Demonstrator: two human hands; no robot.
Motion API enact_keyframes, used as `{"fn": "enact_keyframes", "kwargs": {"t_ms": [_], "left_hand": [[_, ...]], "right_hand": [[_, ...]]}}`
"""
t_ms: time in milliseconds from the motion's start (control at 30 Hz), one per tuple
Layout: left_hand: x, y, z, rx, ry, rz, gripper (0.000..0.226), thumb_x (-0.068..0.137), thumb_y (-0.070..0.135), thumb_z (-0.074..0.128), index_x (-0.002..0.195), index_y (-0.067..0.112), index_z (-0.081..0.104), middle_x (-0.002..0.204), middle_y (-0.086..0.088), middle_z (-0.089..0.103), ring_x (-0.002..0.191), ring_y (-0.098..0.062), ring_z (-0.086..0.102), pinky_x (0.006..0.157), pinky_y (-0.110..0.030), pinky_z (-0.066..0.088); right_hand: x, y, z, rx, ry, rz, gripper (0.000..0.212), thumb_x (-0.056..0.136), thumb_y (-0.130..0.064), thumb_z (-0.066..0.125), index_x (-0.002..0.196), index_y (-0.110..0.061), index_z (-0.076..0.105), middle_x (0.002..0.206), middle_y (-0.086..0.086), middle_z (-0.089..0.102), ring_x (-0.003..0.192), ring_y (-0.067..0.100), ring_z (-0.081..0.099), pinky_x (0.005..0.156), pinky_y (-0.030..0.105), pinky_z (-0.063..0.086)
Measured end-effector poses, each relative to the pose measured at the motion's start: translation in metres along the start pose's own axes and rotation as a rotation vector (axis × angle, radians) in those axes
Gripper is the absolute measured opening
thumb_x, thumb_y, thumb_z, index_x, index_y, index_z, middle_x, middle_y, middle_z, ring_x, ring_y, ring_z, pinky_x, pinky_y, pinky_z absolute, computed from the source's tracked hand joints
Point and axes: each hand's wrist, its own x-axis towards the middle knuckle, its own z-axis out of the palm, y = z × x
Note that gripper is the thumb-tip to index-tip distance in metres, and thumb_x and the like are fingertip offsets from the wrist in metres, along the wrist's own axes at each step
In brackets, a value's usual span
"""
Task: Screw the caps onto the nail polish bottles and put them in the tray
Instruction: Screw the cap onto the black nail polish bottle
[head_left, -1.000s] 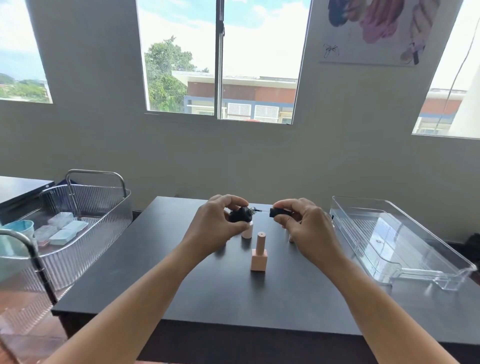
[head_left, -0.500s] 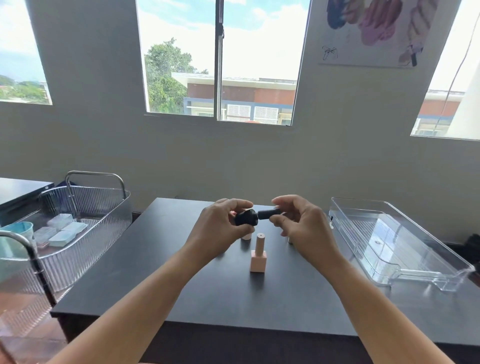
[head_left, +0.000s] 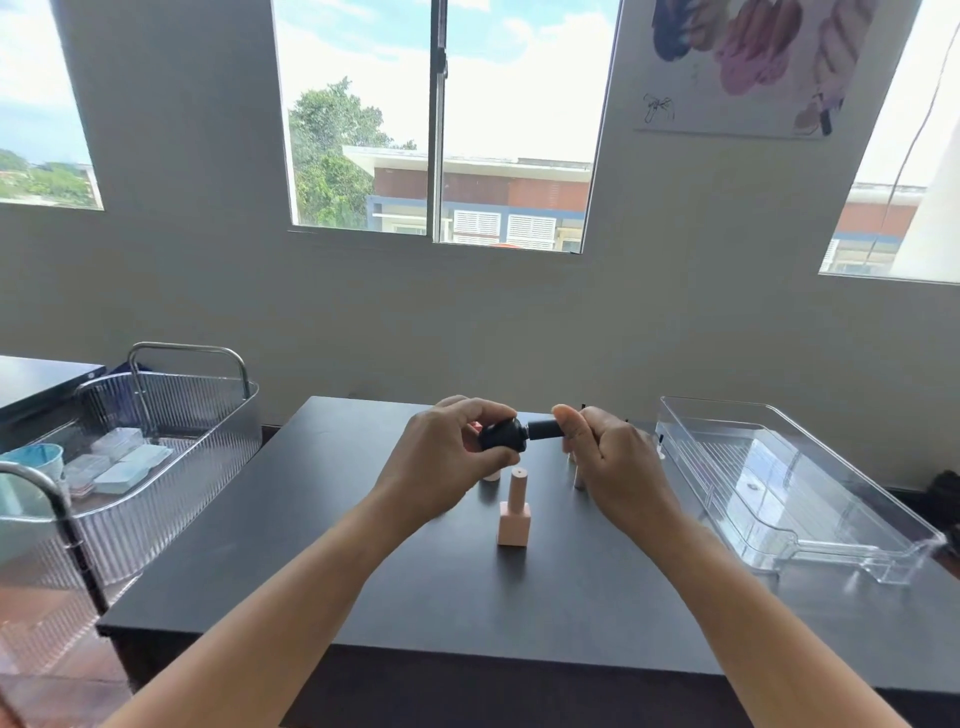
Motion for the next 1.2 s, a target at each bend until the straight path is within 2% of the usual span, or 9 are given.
{"fn": "enact_keyframes", "kwargs": {"t_ms": [233,433,567,667,900,1000,1067,1133,1200], "left_hand": [[0.002,-0.001,-0.009,0.018,-0.16,-0.019,0.025,0.081,0.017,0.075,0.094,0.037,0.072,0.089,0.006,0.067,0.054,0.006,0.06,0.046,-0.009,0.044],[0.004,-0.004,-0.008,0.015,-0.232,-0.053,0.02,0.088,0.022,0.065,0.092,0.041,0.07,0.085,-0.001,0.073,0.055,-0.004,0.057,0.049,-0.016,0.048],[0.002,-0.006,-0.005,-0.013,-0.22,-0.05,0.022,0.088,0.02,0.068,0.097,0.04,0.07,0.091,0.003,0.075,0.078,-0.017,0.067,0.052,-0.015,0.05],[0.0,-0.004,-0.003,-0.066,-0.21,-0.041,0.028,0.084,0.015,0.073,0.096,0.04,0.07,0.088,0.016,0.073,0.079,-0.007,0.067,0.051,-0.018,0.053],[-0.001,-0.001,-0.001,-0.071,-0.176,-0.012,0.031,0.079,0.014,0.077,0.095,0.04,0.07,0.096,0.015,0.069,0.079,-0.007,0.067,0.051,-0.024,0.057],[0.001,-0.004,-0.004,-0.06,-0.168,-0.039,0.029,0.08,0.017,0.077,0.096,0.04,0.069,0.103,0.008,0.069,0.083,-0.004,0.066,0.052,-0.022,0.056],[0.001,-0.004,-0.005,-0.057,-0.165,-0.045,0.03,0.08,0.018,0.077,0.095,0.043,0.068,0.104,0.007,0.069,0.084,-0.002,0.066,0.052,-0.02,0.055],[0.002,-0.003,-0.004,-0.05,-0.158,-0.033,0.033,0.08,0.017,0.078,0.091,0.046,0.066,0.103,0.006,0.068,0.083,-0.002,0.065,0.051,-0.019,0.055],[0.002,-0.003,-0.004,-0.039,-0.15,-0.018,0.034,0.079,0.016,0.079,0.091,0.045,0.066,0.102,0.006,0.066,0.081,-0.004,0.064,0.051,-0.02,0.055]], "right_hand": [[0.005,0.002,-0.006,0.051,-0.107,-0.046,0.018,0.095,-0.025,0.057,0.08,-0.034,0.06,0.063,-0.015,0.062,0.057,-0.001,0.057,0.062,0.021,0.045],[0.003,-0.001,-0.008,0.11,-0.099,-0.061,0.021,0.089,-0.01,0.064,0.096,-0.029,0.068,0.068,-0.013,0.063,0.057,-0.004,0.058,0.066,0.013,0.044],[0.002,0.0,-0.008,0.137,-0.12,-0.016,0.013,0.092,-0.026,0.062,0.08,-0.029,0.065,0.066,-0.001,0.067,0.057,0.007,0.059,0.068,0.033,0.051],[0.002,0.003,-0.007,0.124,-0.079,-0.006,0.04,0.093,-0.043,0.055,0.065,-0.016,0.061,0.063,0.007,0.067,0.06,0.025,0.061,0.064,0.039,0.051],[0.005,0.002,-0.012,0.085,-0.163,0.123,0.088,0.078,-0.087,0.024,0.051,-0.013,0.064,0.046,-0.006,0.065,0.04,0.011,0.059,0.065,0.033,0.054],[0.004,0.004,-0.015,0.127,-0.237,0.086,0.06,0.077,-0.082,0.042,0.086,-0.029,0.068,0.067,-0.012,0.07,0.049,0.011,0.065,0.067,0.033,0.054],[0.002,0.006,-0.013,0.174,-0.241,0.021,0.027,0.082,-0.053,0.066,0.102,-0.036,0.062,0.076,-0.015,0.068,0.052,0.008,0.065,0.063,0.028,0.051],[0.002,0.007,-0.009,0.217,-0.221,-0.027,0.011,0.086,-0.029,0.069,0.094,-0.034,0.062,0.075,-0.011,0.07,0.05,0.008,0.062,0.06,0.025,0.048],[0.001,0.007,-0.008,0.213,-0.197,-0.029,0.006,0.089,-0.03,0.066,0.083,-0.03,0.064,0.07,-0.007,0.073,0.048,0.011,0.061,0.057,0.025,0.048]]}}
